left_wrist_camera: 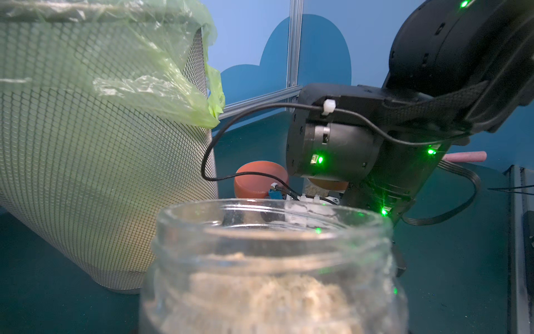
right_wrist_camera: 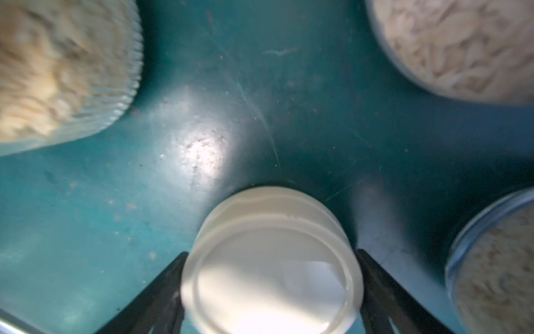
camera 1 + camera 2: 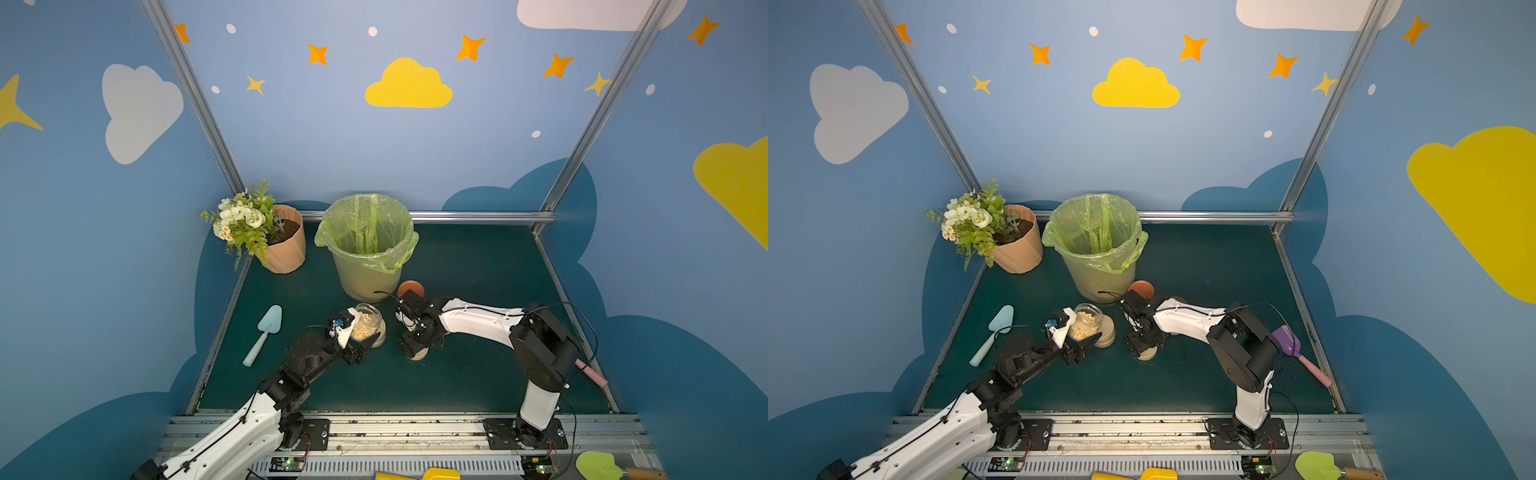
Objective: Empty expired oatmeal from jars
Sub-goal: Place the lid at the center of the board, then pour the expired oatmeal into the trash bin.
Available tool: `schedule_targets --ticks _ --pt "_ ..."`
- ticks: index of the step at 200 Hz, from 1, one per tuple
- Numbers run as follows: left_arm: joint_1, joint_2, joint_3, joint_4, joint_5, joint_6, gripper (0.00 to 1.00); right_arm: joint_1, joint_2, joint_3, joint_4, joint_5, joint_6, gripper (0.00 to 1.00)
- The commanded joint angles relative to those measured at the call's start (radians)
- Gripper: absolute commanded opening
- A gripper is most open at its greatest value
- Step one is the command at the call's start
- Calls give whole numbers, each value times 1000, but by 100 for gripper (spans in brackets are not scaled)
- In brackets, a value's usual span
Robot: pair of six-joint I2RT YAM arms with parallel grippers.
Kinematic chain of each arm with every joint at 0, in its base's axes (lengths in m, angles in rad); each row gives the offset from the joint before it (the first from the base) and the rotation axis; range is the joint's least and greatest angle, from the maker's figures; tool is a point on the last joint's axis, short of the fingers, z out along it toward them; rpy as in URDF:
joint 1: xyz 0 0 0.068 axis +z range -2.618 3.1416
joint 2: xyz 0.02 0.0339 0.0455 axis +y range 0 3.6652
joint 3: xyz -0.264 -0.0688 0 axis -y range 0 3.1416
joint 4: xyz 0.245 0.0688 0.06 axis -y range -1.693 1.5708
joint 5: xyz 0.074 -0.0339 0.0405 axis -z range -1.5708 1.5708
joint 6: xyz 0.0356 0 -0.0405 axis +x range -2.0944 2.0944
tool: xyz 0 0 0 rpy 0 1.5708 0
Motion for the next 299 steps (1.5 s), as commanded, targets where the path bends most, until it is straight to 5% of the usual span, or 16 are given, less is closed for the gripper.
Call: schedule_targets --ticks 1,48,150,208,242,299 --pt "4 -7 11 44 0 -6 9 6 25 -8 -12 9 6 90" --pt "5 -19 28 40 1 -13 9 30 -51 23 -59 25 7 94" --pt "4 65 260 20 34 -11 9 19 -503 75 -113 46 16 95" --pt "65 303 544 -34 122 31 8 -122 -732 70 171 -208 26 97" --pt "131 424 682 -48 206 36 8 -198 -693 112 371 -364 113 97" --pt "244 584 852 -42 329 30 8 -263 -420 306 573 -486 235 97"
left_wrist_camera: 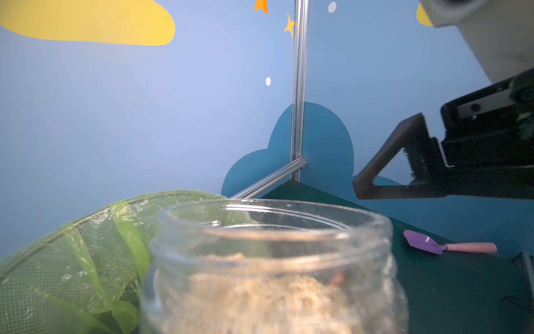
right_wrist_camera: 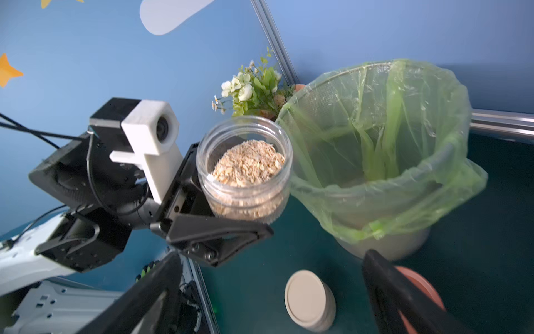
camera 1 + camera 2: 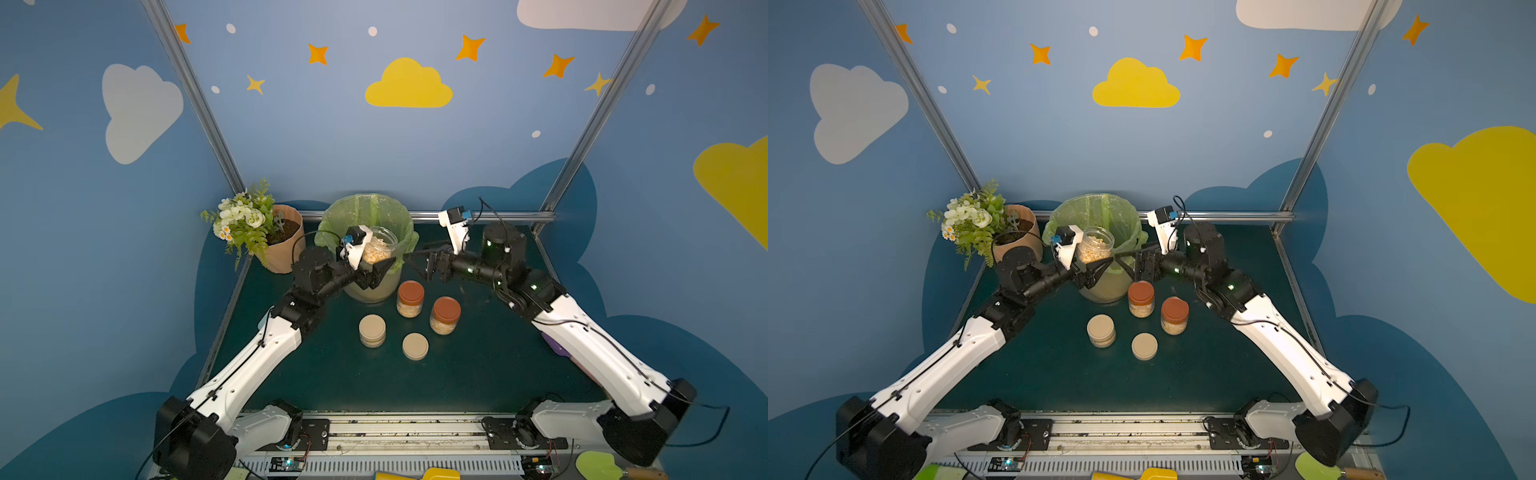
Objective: Empty expired oatmeal from jars
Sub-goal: Pour the expired oatmeal into the trash bin.
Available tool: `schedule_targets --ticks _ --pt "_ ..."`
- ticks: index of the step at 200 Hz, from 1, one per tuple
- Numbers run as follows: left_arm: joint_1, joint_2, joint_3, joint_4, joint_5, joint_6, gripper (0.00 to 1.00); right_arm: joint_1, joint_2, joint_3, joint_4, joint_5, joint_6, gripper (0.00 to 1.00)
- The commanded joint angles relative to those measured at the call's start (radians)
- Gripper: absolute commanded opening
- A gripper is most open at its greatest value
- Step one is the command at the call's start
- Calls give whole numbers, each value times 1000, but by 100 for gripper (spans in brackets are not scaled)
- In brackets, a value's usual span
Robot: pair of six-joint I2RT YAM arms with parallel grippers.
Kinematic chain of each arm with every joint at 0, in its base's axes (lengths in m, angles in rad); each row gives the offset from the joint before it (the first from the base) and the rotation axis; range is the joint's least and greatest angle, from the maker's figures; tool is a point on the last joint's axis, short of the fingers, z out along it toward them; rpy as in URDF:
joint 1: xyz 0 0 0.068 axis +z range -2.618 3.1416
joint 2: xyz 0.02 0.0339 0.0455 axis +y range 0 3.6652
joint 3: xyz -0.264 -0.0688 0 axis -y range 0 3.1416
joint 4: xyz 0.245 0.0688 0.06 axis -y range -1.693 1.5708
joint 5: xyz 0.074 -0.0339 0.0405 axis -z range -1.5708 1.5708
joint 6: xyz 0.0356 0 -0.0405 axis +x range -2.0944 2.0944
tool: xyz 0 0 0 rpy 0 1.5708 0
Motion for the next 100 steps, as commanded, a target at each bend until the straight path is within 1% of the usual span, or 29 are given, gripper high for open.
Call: schedule_targets --ticks 1,38,58,100 --pt "38 31 76 53 85 4 8 -25 88 79 139 -102 67 97" --pt "79 95 119 85 127 -8 8 -42 253 228 138 -155 100 97" --pt "96 126 133 103 152 -12 8 -45 316 275 166 -188 122 97" --pt "125 201 198 91 200 2 8 -49 440 392 147 -258 138 97"
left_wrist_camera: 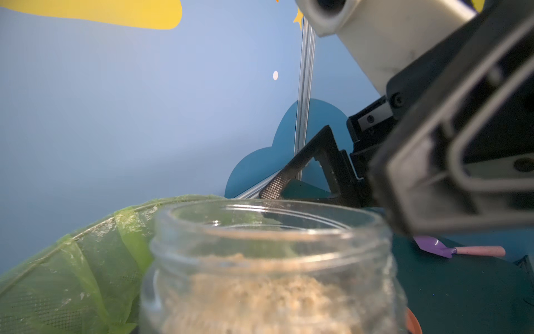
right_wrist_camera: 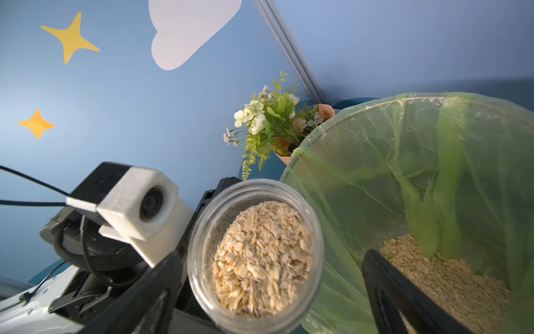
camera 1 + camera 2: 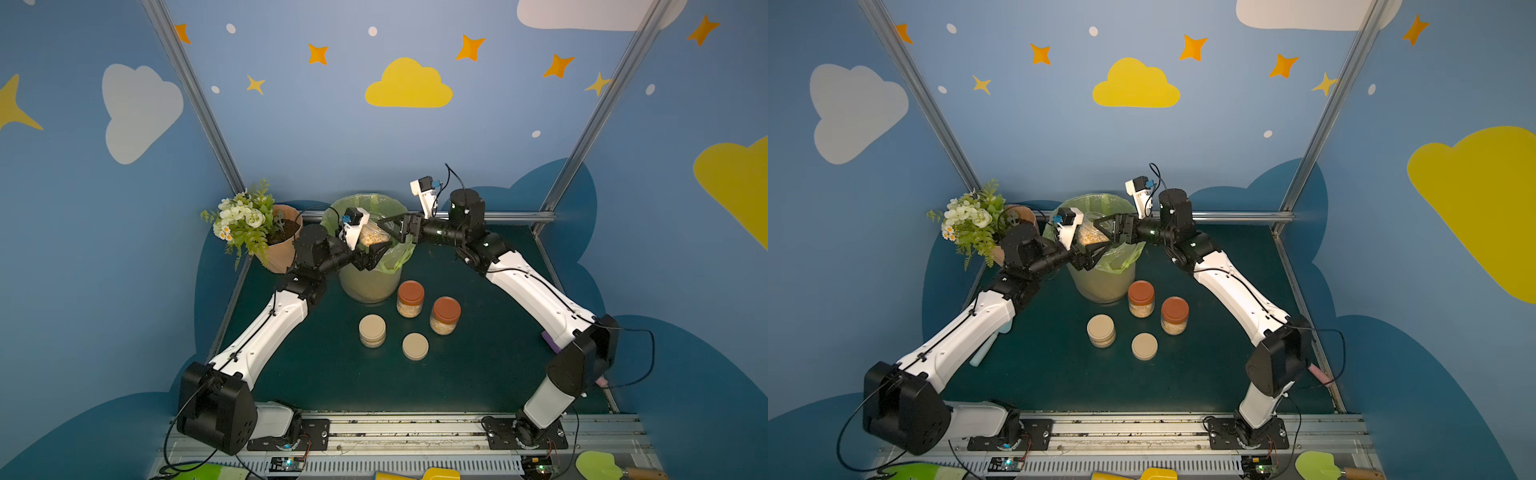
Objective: Empty expired oatmeal from jars
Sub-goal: Pour the expired oatmeal into the trash bin.
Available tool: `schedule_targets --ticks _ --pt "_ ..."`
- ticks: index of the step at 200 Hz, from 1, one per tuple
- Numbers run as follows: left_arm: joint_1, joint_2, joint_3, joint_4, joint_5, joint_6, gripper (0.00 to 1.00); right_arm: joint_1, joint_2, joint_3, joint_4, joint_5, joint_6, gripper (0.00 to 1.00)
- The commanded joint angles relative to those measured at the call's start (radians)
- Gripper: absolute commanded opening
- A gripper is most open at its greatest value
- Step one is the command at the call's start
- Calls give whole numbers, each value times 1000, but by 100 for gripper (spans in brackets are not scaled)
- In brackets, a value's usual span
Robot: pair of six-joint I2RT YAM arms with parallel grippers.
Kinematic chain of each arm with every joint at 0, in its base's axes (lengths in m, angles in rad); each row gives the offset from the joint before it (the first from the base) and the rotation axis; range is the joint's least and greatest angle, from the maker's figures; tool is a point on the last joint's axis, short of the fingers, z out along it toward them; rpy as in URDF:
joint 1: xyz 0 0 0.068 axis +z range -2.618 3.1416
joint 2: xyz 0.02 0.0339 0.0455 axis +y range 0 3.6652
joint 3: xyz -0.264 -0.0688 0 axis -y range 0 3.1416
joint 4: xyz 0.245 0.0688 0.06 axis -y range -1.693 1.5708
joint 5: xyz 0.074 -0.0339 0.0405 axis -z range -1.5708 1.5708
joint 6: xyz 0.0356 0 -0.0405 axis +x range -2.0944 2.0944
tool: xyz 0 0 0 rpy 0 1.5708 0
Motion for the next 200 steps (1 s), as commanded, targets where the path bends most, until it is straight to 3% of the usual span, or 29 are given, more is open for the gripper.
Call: schedule_targets --ticks 1,171,200 --pt "20 16 66 71 58 6 8 -5 49 67 18 -75 28 97" --pt "66 119 178 21 183 27 11 22 264 301 -45 -153 30 94" --pt "67 131 174 28 186 25 13 22 274 302 -20 -149 42 87"
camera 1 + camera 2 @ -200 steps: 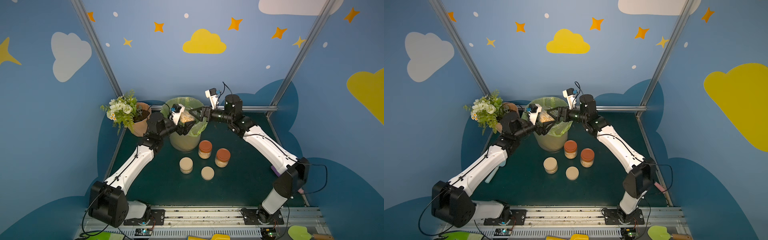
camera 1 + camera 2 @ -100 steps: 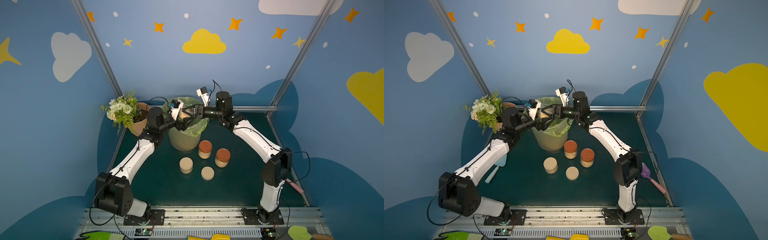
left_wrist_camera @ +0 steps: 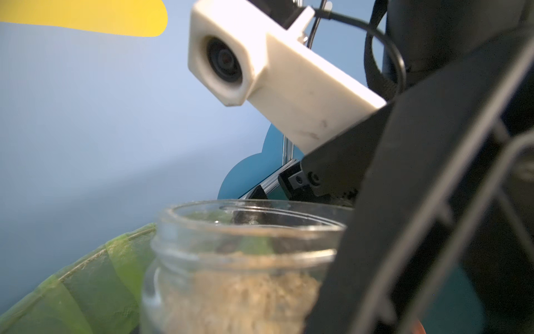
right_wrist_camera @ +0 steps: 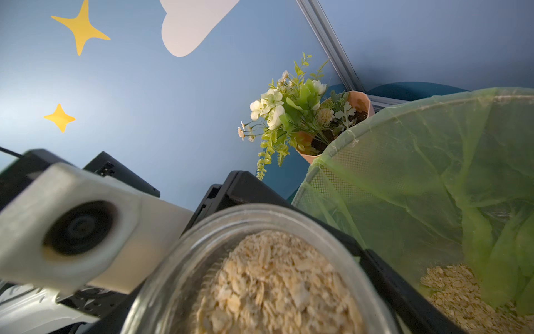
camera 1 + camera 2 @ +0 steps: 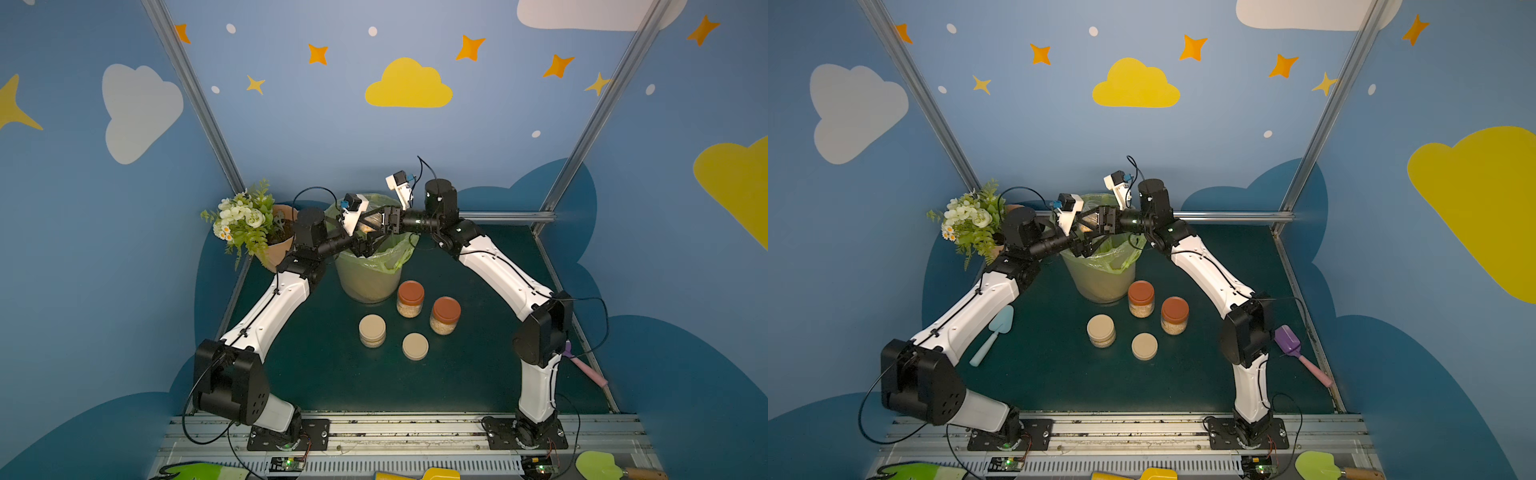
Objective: Empty expired oatmeal from jars
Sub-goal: Pour the expired oatmeal into the trash bin.
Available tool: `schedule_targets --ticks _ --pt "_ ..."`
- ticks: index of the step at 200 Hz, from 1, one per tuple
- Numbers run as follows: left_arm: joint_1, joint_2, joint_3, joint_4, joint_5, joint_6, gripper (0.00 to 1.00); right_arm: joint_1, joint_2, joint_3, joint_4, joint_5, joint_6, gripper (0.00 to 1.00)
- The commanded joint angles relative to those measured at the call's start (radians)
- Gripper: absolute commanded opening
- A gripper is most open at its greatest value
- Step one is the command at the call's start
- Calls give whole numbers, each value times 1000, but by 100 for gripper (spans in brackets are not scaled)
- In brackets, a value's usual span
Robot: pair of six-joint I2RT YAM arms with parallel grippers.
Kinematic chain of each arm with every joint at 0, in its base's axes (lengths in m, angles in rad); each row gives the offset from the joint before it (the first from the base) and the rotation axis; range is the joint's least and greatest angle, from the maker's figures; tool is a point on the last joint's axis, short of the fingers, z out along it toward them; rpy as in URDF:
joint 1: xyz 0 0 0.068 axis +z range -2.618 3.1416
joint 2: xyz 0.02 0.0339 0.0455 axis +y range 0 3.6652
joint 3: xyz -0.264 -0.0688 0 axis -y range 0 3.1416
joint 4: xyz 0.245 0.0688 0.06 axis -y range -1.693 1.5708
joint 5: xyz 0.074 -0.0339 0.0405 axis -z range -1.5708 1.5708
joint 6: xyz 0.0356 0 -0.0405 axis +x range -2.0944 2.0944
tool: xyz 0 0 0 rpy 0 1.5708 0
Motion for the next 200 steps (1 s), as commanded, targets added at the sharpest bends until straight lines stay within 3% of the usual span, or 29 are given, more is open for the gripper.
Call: schedule_targets --ticks 1,33,41,47,53,95,153,200 --pt "3 7 28 52 28 6 13 6 22 30 9 -17 3 86" --pt "8 6 26 54 26 4 17 5 32 34 41 -11 14 78" --pt "8 3 24 56 23 2 29 5 36 39 49 -9 20 74" --pt "10 -2 19 62 16 -5 47 5 41 41 56 -8 25 71" --pt "10 -6 12 71 7 -13 59 5 45 44 64 -6 33 68" --pt "17 -60 -42 66 -22 -35 99 12 72 75 126 26 95 46" --pt "29 -170 -113 -1 -170 -124 100 43 94 144 138 113 142 36" --pt "31 -341 -172 -122 -319 -368 100 67 90 133 178 194 222 34"
